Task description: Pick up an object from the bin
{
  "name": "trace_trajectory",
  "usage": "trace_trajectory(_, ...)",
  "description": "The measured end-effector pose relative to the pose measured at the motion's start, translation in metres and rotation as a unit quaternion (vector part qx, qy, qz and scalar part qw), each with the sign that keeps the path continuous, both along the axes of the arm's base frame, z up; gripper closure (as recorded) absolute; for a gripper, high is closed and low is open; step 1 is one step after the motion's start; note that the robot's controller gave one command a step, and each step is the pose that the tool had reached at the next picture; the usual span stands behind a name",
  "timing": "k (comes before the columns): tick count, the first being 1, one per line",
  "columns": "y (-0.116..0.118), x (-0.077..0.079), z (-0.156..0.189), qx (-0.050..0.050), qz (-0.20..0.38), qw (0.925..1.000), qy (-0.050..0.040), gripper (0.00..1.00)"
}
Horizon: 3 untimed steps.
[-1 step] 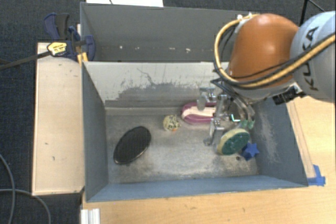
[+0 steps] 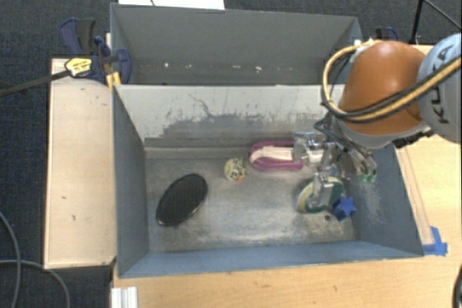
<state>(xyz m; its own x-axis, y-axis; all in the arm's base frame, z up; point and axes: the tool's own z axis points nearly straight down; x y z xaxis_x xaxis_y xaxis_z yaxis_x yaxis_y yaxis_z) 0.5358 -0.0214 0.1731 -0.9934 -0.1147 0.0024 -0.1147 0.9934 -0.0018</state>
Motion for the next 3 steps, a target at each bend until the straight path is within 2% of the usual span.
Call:
trace_trajectory(1, -0.048, -0.016, -0.050, 0.000, -0.014, 0.9999, 0.0007, 0.00)
trace_trajectory(2, -0.089, -0.004, -0.105, 0.001, -0.042, 0.9991, -0.0005, 0.00)
trace_trajectory(3, -0.087, -0.003, -0.102, 0.002, -0.040, 0.9992, -0.0026, 1.00)
